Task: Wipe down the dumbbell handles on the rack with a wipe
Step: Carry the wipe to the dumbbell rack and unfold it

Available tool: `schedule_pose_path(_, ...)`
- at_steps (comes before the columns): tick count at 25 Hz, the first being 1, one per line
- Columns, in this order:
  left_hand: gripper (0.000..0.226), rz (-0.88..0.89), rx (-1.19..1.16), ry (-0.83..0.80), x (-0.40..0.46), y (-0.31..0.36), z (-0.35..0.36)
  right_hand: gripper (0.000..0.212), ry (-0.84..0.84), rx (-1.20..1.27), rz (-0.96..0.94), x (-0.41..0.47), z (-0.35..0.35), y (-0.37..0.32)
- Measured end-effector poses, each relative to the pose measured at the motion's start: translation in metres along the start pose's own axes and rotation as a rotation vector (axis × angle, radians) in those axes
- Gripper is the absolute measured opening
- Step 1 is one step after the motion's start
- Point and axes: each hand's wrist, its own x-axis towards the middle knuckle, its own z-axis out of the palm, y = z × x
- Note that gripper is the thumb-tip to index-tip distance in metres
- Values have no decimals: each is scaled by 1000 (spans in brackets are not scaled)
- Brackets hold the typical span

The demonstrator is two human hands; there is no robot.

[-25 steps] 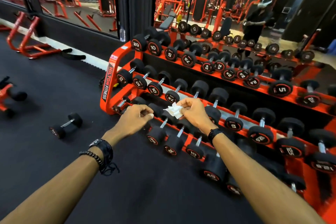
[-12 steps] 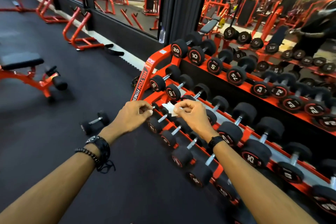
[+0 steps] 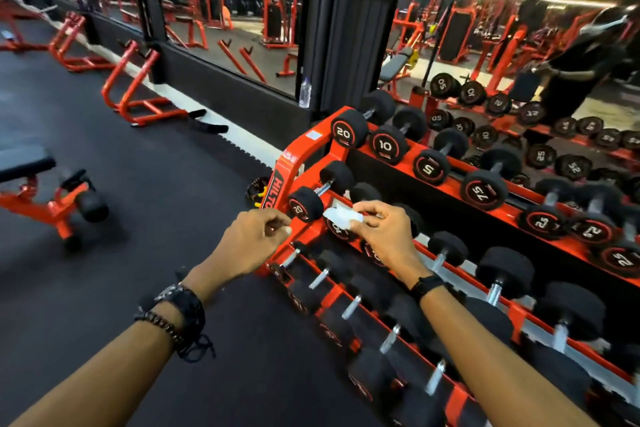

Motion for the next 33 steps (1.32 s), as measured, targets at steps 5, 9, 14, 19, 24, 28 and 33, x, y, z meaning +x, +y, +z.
schedule_pose_path(5, 11, 35, 27, -40, 88, -33, 15, 24, 53, -45, -45, 88, 17, 33)
schedule_pose_path(9, 27, 65, 50, -75, 179, -42, 8, 24, 146, -51, -108, 176, 21, 43)
schedule_pose_path(14, 38, 110, 44, -1, 303, -52, -10, 18, 234, 9, -116, 282, 26, 58)
schedule_pose_path(19, 12, 11, 47, -72, 356, -118, -6, 20, 164, 9, -95, 354, 78, 82)
schedule_pose_path(24, 22, -23, 9, -92, 441, -197, -33, 24, 186, 42, 11, 438, 150, 98)
schedule_pose_path(28, 12, 21, -9, -140, 518, -244, -50, 20, 236, 46, 77, 498, 203, 111)
schedule_pose_path(33, 10, 36, -33, -266, 615, -285, -49, 17, 303, 31, 151, 558, 230, 129)
